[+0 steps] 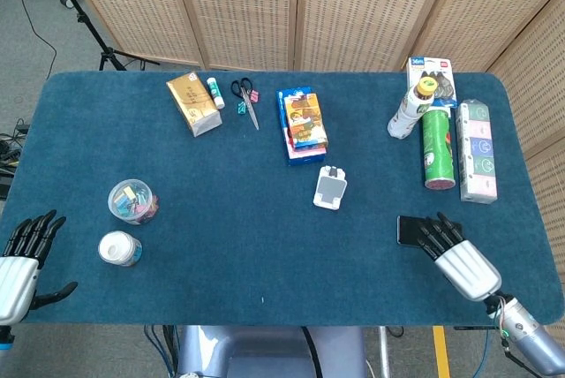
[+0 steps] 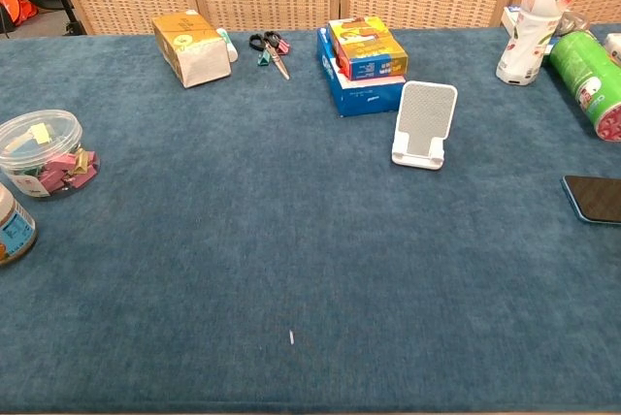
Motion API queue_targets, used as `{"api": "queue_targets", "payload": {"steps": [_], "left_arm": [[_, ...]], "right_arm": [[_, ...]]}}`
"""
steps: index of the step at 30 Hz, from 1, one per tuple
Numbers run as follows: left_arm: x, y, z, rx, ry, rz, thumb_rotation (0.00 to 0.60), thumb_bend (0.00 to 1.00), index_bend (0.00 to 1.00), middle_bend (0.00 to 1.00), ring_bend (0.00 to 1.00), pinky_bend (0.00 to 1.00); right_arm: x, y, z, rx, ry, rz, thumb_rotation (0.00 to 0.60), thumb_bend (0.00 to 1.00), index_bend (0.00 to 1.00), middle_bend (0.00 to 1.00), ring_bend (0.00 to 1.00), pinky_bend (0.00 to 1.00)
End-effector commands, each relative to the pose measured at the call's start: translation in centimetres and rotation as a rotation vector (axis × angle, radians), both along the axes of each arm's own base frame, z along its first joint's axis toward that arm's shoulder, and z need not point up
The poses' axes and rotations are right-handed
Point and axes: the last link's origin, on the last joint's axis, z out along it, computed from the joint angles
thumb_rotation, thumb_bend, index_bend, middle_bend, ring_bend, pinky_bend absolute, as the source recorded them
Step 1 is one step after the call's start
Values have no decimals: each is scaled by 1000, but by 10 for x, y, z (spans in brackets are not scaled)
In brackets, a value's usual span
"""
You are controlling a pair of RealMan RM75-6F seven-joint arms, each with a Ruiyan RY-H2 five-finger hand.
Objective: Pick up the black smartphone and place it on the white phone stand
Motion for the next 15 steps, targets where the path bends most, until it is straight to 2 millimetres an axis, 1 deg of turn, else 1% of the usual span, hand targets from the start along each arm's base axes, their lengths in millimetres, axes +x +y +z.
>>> {"api": "queue_targets", "payload": {"steps": [1,4,8,12,15], "left_arm": [[0,-1,1,2,-3,-2,600,0,0,0,0,0],[0,-1,2,1,-5,-3,600,0,0,0,0,0],[0,0,2,1,-6,-3,600,0,0,0,0,0],[-1,1,2,-2,-7,1,600,0,0,0,0,0],[-1,1,2,-5,-7,2,600,0,0,0,0,0]], "right_arm": [[10,-19,16,16,-129,-140,600,0,69,0,1,23],[9,-32,16,30,-145,-226,600,0,69,0,1,23],[6,-44,10,46,-211,-369,600,0,68,2,1,23],[4,-51,1,66,-239,-475,600,0,70,12,2,23],[7,-55,-5,74,-263,-527,600,0,102,20,1,24]]}}
